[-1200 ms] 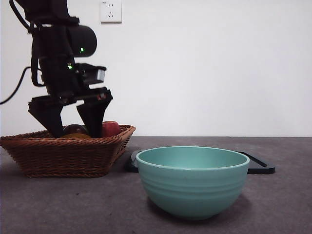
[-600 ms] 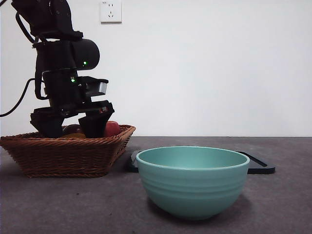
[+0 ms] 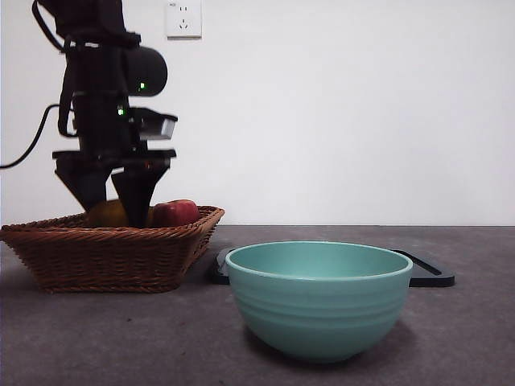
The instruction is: Pick up the wifruite, put it on the bowl, pick up the plate, put it on desk
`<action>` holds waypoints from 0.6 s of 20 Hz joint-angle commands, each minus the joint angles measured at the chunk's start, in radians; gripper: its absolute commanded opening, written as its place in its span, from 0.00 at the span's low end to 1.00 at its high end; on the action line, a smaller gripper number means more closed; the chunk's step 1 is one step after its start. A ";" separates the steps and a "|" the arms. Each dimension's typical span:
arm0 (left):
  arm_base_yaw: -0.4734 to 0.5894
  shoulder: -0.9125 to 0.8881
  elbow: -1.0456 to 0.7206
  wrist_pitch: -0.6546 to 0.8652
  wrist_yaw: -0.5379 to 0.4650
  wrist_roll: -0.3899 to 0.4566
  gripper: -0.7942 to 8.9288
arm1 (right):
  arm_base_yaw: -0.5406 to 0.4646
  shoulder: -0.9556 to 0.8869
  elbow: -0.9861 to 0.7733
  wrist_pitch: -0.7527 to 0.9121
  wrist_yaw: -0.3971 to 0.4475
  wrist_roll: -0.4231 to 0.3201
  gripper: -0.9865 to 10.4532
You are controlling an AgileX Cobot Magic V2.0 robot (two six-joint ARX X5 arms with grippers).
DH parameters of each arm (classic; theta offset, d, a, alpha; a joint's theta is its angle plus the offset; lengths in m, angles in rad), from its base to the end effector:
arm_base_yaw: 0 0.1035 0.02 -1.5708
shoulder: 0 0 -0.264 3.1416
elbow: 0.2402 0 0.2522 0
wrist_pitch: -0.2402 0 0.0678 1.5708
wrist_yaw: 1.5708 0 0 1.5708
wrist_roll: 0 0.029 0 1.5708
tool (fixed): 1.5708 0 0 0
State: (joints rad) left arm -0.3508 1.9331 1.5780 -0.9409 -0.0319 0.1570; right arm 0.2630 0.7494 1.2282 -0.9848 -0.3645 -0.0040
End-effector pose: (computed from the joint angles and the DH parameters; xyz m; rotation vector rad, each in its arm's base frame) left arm 0.3669 -0.1333 0.2283 0.3813 1.2571 -0.3737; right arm 0.0934 0.0358 0.4035 0.0223 0.5123 0.6149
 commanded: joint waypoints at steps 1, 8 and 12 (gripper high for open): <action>-0.002 0.014 0.077 -0.080 -0.006 -0.026 0.32 | 0.006 0.006 0.022 0.004 -0.002 -0.004 0.60; -0.056 -0.142 0.119 -0.208 0.067 -0.125 0.32 | 0.006 -0.002 0.022 -0.041 0.001 -0.004 0.60; -0.154 -0.238 0.119 -0.225 0.067 -0.175 0.32 | 0.006 -0.028 0.022 -0.091 0.002 0.002 0.60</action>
State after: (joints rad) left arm -0.4980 1.6806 1.6703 -1.1683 0.0299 0.0059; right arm 0.2630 0.7200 1.2282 -1.0813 -0.3634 -0.0032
